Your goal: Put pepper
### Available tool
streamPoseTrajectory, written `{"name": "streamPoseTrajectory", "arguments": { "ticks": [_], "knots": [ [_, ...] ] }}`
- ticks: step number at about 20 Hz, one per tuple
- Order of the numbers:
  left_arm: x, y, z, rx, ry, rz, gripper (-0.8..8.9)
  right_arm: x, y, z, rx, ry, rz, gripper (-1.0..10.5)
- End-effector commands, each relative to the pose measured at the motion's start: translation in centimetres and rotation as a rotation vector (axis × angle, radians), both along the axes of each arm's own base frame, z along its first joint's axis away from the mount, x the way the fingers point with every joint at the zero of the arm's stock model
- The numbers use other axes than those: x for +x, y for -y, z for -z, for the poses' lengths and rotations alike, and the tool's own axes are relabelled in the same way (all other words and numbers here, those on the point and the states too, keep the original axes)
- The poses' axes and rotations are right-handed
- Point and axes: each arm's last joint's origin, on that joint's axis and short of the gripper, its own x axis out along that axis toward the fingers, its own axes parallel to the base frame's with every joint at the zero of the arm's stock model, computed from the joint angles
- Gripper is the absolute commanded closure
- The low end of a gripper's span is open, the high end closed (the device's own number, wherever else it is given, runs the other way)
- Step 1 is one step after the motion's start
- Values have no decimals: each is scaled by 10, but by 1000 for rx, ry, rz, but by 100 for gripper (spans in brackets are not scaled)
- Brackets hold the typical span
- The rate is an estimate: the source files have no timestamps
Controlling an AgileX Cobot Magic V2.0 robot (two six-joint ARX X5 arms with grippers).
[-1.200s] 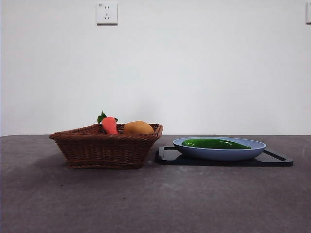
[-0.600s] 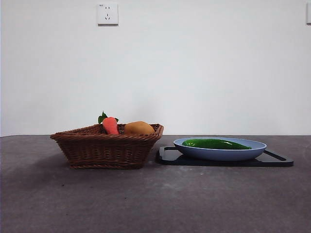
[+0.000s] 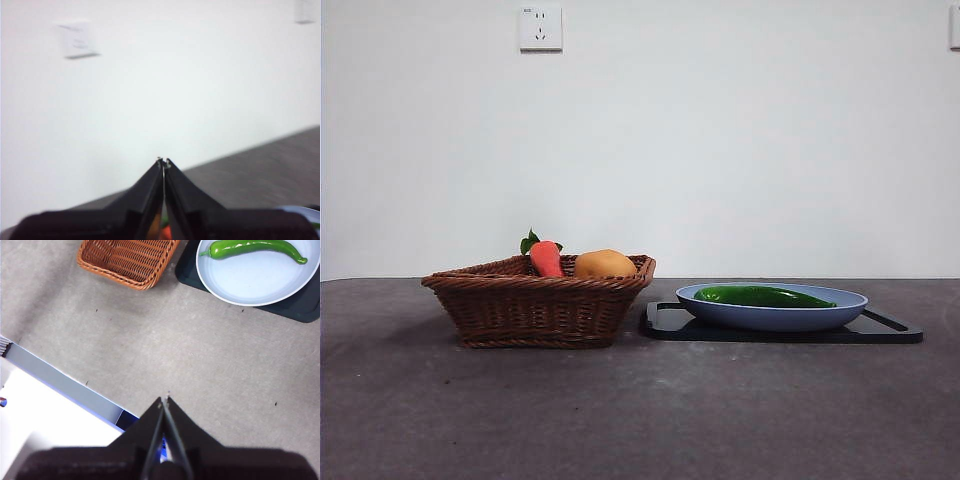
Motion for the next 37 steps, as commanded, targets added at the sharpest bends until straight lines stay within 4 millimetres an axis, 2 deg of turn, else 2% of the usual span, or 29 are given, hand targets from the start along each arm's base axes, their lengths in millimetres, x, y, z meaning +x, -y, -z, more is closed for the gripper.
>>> {"name": "streamPoseTrajectory", "arguments": {
  "ticks": [1,5,8,12,16,22,29,37],
  "knots": [
    [-10,-10,35,-1,80,-94,806,1,-1,-4,6,13,4,943],
    [-27,-17,106,-6,94,-163,806,1,-1,-4,6,13,4,943],
    [-33,-20,148,-36,42,-197,806,1,-1,-4,6,13,4,943],
    [-40,-23,191,-87,8,-215,806,1,-1,-4,6,13,4,943],
    [-42,-23,222,-100,-14,-215,806,1,-1,-4,6,13,4,943],
    [-42,-23,248,-119,-87,-216,806,1,-1,-4,6,13,4,943],
    [-45,-22,269,-120,-293,-218,806,1,-1,-4,6,12,4,943],
    [-44,-22,267,-121,-272,-222,806,1,-1,-4,6,12,4,943]
  ]
}}
